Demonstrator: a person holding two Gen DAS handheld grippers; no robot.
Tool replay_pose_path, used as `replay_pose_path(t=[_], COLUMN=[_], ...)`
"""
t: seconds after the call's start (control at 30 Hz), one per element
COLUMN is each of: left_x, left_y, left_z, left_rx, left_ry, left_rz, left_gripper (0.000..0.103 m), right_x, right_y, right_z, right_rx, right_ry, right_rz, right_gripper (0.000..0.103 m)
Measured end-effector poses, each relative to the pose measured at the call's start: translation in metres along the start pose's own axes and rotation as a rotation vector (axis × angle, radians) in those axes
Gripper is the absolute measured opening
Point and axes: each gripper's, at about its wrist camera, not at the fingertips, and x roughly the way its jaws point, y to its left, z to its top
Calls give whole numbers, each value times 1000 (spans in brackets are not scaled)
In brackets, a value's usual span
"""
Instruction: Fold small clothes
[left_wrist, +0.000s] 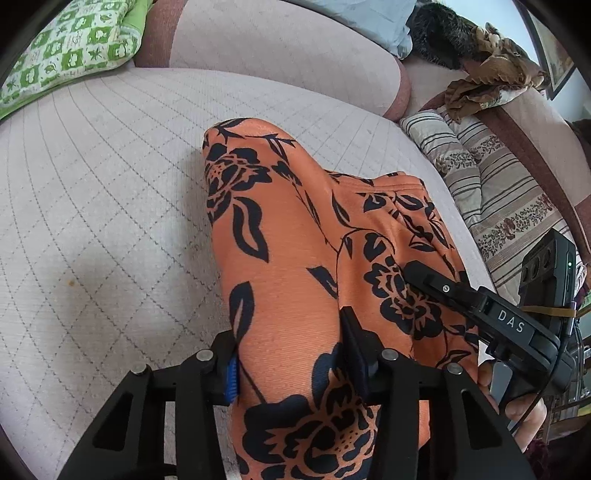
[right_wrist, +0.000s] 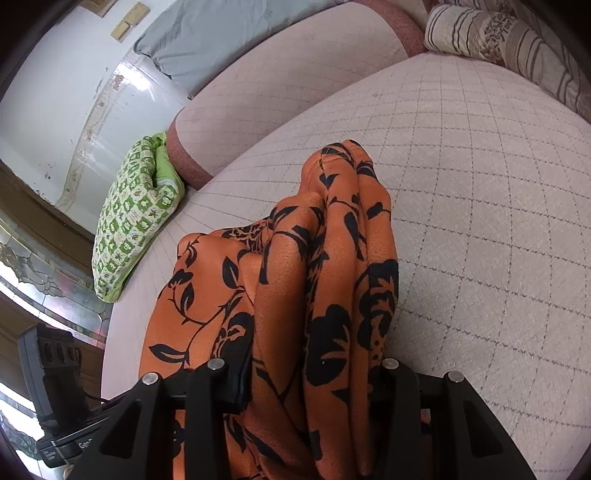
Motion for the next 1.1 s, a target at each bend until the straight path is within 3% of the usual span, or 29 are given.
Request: replay_pose_path(t=[0.43,0.83,1.1], left_x=[-47,-52,-52], left_y=[18,36,32], left_z=[0,1,-1], left_rx=[-46,-134,-149], left_ry=[-96,-129,-140], left_rz=[49,124,170], left_gripper=[46,46,46], right_x=[-4,26,44], right_y=[40,104,127], right_z=[-10,-33,-46], right_rx=[-73,-162,-189], right_ry=[-22,18,61], right_rz=[67,132,161], right_gripper=[43,43,43])
